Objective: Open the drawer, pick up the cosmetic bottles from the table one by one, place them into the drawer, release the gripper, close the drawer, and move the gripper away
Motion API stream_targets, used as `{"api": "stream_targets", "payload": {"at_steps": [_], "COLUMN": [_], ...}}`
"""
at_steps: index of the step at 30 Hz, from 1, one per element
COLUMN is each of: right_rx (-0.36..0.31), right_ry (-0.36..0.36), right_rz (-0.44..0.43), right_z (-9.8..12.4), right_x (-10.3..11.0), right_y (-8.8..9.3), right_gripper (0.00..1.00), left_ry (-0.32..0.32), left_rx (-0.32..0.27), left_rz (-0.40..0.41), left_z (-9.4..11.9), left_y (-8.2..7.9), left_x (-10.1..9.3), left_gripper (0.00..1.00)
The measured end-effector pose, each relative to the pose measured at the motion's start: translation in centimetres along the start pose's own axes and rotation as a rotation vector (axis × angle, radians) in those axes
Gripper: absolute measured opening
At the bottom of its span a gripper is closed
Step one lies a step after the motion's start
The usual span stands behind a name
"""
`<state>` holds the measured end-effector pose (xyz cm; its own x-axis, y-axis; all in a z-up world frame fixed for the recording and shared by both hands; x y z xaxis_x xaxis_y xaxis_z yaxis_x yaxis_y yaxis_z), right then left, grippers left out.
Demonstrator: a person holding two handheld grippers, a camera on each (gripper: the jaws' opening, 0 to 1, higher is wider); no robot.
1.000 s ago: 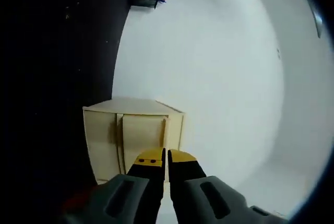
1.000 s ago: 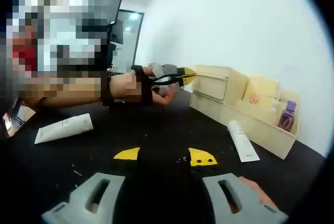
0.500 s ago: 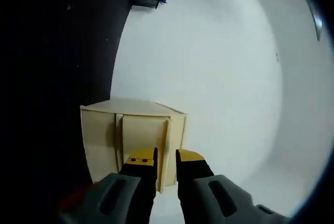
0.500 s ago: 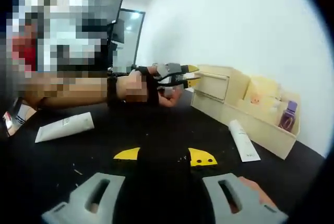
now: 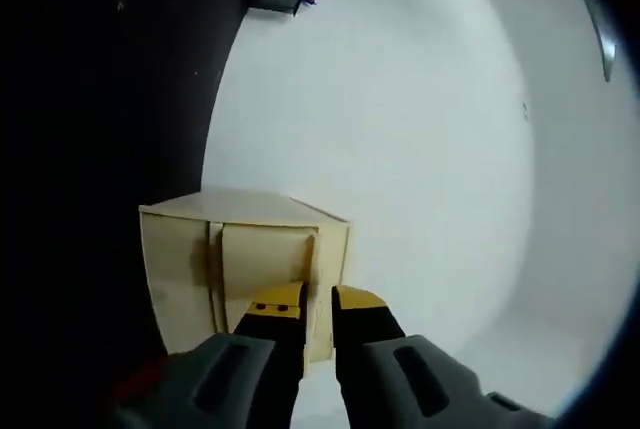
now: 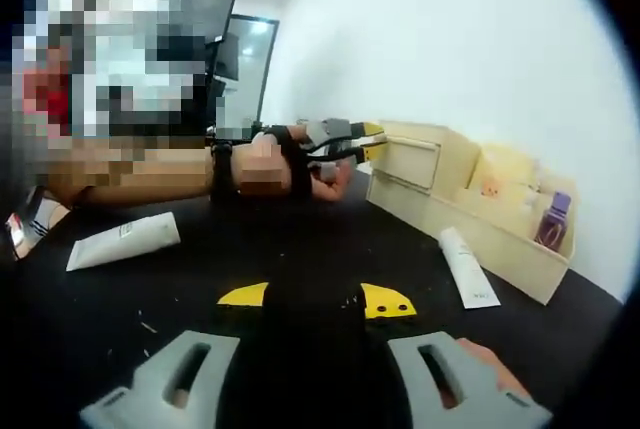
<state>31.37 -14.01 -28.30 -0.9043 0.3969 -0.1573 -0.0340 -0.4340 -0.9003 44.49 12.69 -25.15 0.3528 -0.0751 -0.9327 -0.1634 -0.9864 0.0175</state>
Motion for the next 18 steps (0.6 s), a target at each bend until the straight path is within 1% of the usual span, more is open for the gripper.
{"api": "stream_targets", "payload": {"at_steps": [4,5,8,18], "right_rx": [0.0,0.0,0.001,0.001], "right_ry": [0.002,0.001,0.001,0.002], "right_rz": [0.0,0.0,0.003,0.005], "right_z": [0.01,0.02,0.01,0.06], "right_x": [-0.2,-0.17,-0.2,0.05], "right_y": [-0.06,-0.05,-0.06,-0.01], "right_gripper": [0.3,0.3,0.3,0.3], "left_ry": [-0.011,-0.011,-0.011,-0.012], "left_rx": [-0.008,-0.006,-0.001,0.012], "left_rz": [0.02,0.023,-0.005,-0.004], "left_z": [0.21,0.2,0.2,0.7], "left_y": [-0.23,-0.2,-0.2,-0.29], "left_x": [0.29,0.26,0.26,-0.15], "left_gripper": [0.09,0.09,0.08,0.08]}}
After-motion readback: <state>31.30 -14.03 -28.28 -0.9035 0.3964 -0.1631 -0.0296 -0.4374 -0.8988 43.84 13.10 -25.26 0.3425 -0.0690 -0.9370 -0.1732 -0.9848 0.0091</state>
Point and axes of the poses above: the point that each gripper's makers call its tool centre point, and the gripper's own axes: z roughly backward along the fingers, x roughly to its left, y roughly out of its underside, the point moved 10 cm from there along z, roughly backward along the fingers, and after that the axes turned 11 degrees about x, right-handed, at the moved point
